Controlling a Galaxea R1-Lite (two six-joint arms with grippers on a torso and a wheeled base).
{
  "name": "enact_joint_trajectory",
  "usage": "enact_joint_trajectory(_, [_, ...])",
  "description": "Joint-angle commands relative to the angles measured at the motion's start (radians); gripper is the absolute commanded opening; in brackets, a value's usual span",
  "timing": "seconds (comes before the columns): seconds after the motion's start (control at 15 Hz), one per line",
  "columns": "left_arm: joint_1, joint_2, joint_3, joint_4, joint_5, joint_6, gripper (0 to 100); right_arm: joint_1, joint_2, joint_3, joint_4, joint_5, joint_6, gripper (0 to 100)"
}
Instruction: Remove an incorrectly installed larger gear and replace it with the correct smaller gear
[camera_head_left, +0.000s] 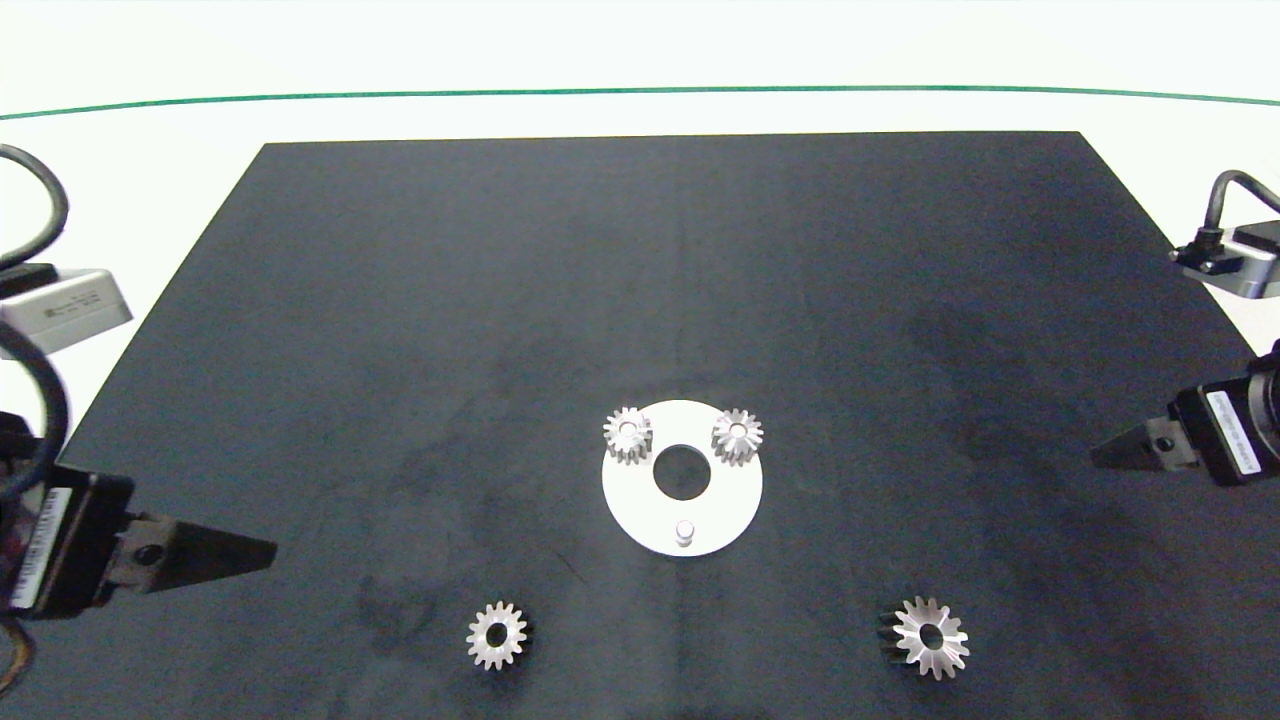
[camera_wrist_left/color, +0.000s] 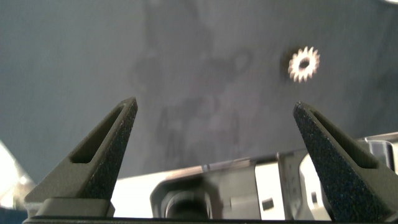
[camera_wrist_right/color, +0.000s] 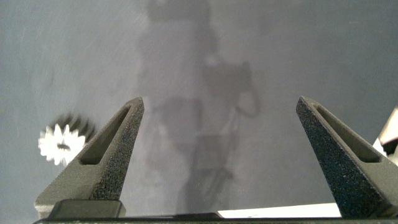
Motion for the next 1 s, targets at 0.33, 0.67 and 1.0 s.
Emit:
enact_joint_trajectory(0.33, [-0.297, 0.073, 0.044, -0.038, 0.082, -0.295, 100, -0.035, 0.037, -0.043, 0.012, 0.006, 0.006, 100])
enact_joint_trajectory(0.67, [-0.465, 0.141, 0.055, -0.046, 0.246, -0.515, 100, -0.036, 0.037, -0.043, 0.011, 0.006, 0.006, 100])
enact_joint_trajectory(1.0, [-0.656, 0.222, 0.127, -0.123, 0.408, -0.645, 100, -0.038, 0.034, -0.043, 0.011, 0.006, 0.006, 100])
